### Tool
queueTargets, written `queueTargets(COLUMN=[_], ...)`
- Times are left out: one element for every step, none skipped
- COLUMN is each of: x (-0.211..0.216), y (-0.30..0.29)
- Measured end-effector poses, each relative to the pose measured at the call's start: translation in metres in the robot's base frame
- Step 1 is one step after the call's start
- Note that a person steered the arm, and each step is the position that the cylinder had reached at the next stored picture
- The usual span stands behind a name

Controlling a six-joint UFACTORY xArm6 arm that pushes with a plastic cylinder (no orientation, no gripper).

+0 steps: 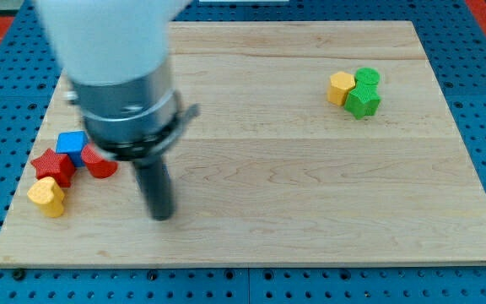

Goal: Put the triangle to the bottom left of the green star

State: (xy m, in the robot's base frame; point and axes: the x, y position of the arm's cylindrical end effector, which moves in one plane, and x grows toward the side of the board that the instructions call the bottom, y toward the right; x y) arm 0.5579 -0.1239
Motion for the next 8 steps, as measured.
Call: queueTargets(x=[-0.032,-0.058,-0.056,-0.034,-0.019,-0.041,-0.089,-0.104], y=[-0.041,0.037,0.029,0.009,0.077,0.133,0.138,0.101])
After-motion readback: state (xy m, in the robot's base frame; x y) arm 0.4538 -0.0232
